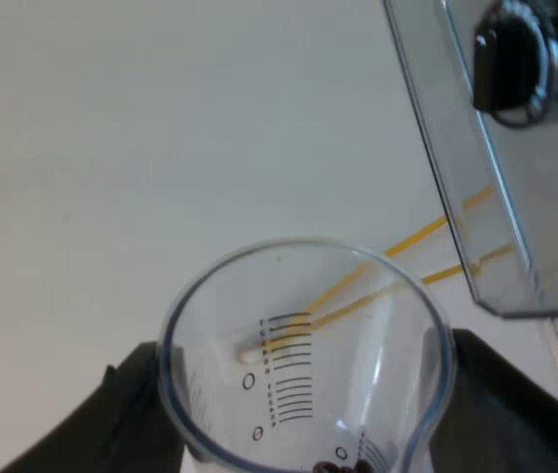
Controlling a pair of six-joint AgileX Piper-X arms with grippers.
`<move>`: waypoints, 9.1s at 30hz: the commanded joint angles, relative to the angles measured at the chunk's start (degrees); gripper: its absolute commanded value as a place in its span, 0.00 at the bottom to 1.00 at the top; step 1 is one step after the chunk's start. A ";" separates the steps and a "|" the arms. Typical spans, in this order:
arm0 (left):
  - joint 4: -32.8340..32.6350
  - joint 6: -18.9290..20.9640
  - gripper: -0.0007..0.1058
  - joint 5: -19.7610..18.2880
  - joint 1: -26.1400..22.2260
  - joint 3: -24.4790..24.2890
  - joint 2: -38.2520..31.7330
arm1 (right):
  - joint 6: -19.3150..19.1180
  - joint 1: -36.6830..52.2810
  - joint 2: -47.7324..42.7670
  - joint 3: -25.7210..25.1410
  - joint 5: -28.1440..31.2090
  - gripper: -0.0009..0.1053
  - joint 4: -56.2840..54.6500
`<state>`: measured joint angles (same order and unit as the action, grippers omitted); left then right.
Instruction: Pour the beans into the coffee machine
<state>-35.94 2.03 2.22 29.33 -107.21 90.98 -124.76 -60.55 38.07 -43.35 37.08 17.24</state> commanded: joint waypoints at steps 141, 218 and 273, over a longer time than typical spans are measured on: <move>39.39 94.15 0.26 -17.03 -37.89 82.98 -45.53 | 20.99 -7.62 32.09 7.13 -21.85 0.57 10.39; 51.53 95.36 0.61 -22.61 -38.01 83.20 -9.98 | 20.30 -7.62 33.93 7.13 -20.14 0.57 10.88; -8.81 96.96 0.61 -18.75 -36.35 58.93 -66.14 | 31.98 6.11 14.35 -13.48 -27.06 0.57 -50.58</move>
<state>-44.82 98.43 -17.09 -7.32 -47.27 25.26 -92.23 -55.35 52.84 -55.90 10.34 -30.17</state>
